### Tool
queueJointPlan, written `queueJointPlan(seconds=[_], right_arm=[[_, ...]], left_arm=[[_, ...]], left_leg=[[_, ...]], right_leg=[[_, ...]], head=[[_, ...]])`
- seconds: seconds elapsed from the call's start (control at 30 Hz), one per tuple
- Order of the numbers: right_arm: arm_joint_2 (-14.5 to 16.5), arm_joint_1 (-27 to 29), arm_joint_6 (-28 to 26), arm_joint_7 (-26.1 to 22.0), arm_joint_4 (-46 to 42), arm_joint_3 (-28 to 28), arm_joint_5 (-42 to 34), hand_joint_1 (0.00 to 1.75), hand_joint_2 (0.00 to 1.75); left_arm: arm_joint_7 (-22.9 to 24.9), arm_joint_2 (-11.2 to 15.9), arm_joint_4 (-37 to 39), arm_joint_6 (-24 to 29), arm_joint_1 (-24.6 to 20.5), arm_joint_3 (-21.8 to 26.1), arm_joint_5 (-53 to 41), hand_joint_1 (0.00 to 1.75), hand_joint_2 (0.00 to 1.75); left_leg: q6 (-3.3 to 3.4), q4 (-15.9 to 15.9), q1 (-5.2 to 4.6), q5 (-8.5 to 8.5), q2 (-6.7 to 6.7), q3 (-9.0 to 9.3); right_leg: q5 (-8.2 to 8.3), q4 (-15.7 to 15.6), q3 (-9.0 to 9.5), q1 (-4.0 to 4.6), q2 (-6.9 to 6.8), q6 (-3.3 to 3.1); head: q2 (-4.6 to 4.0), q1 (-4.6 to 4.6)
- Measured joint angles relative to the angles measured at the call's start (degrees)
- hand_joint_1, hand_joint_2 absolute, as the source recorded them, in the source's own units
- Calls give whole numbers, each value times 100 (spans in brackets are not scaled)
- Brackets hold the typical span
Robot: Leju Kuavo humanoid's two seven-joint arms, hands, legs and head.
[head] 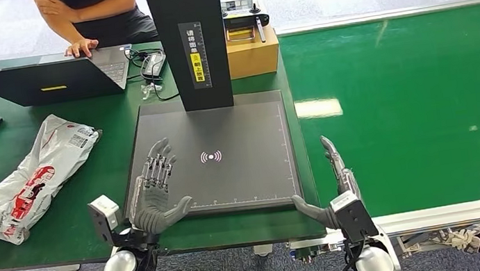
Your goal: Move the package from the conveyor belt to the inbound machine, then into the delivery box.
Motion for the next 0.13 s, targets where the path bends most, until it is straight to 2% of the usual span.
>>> queueJointPlan(seconds=[0.13], right_arm=[[0, -3, 0, -3, 1, 0, 13, 0, 175]], left_arm=[[-35, -8, -35, -10, 2, -4, 41, 0, 175]], left_leg=[[0, 0, 0, 0, 0, 0]], right_leg=[[0, 0, 0, -1, 0, 0]], head=[[0, 0]])
